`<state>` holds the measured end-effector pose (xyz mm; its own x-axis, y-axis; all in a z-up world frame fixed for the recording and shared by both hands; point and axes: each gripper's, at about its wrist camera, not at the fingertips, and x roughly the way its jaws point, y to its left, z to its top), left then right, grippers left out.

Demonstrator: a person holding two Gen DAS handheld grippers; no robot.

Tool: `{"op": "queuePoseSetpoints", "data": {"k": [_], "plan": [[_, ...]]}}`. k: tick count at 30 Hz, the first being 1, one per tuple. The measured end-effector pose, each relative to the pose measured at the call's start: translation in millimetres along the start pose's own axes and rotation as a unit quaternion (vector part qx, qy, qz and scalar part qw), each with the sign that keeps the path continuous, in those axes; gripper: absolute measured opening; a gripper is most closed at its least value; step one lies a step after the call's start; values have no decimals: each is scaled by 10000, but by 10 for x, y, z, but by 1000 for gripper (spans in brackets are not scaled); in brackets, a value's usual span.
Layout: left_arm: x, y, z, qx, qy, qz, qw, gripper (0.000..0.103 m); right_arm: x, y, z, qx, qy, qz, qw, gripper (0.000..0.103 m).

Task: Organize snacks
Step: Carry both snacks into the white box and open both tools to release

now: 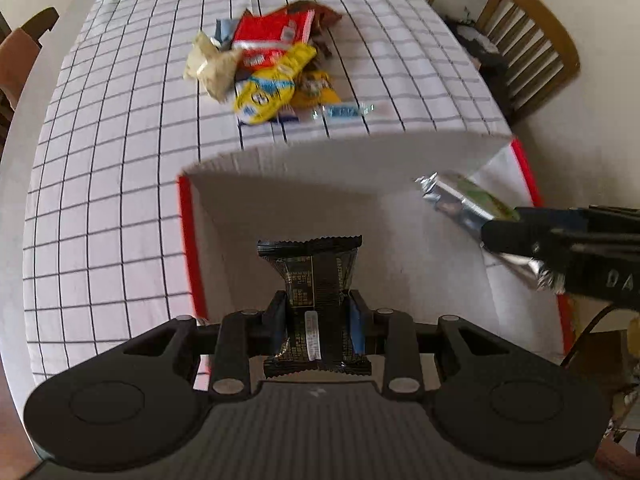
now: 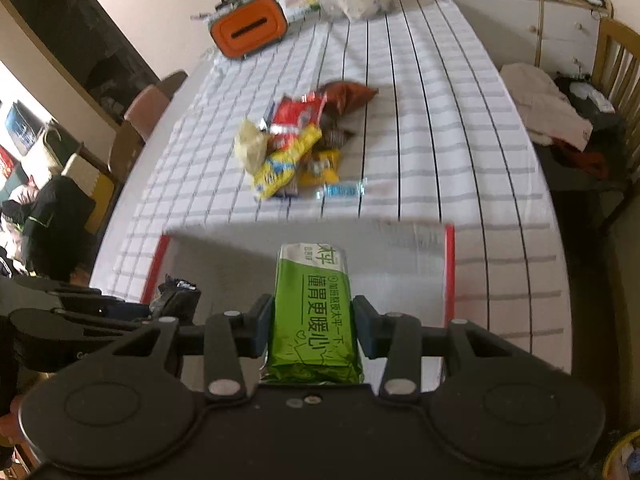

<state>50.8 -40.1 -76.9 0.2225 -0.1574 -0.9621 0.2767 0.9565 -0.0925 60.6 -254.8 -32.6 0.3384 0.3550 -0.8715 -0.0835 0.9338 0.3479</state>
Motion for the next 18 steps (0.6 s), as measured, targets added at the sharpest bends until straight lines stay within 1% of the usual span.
{"op": "queuePoseSetpoints", "data": {"k": [4,7,12,18], "plan": [[147,-135,-94,87,90,196,9997,30,144,16,-171,-135,155,-143,9997,42],[255,-196,-130,64,210,216,9995,30,253,15,-283,-222,265,-273,9990,42],[417,-256,-164,112,404,424,9982,30,396,36,-420,-352,460,-377,9976,42],[632,-229,-159,-25,854,552,9948,30,518,138,-517,-633,700,-518,9942,42]]}}
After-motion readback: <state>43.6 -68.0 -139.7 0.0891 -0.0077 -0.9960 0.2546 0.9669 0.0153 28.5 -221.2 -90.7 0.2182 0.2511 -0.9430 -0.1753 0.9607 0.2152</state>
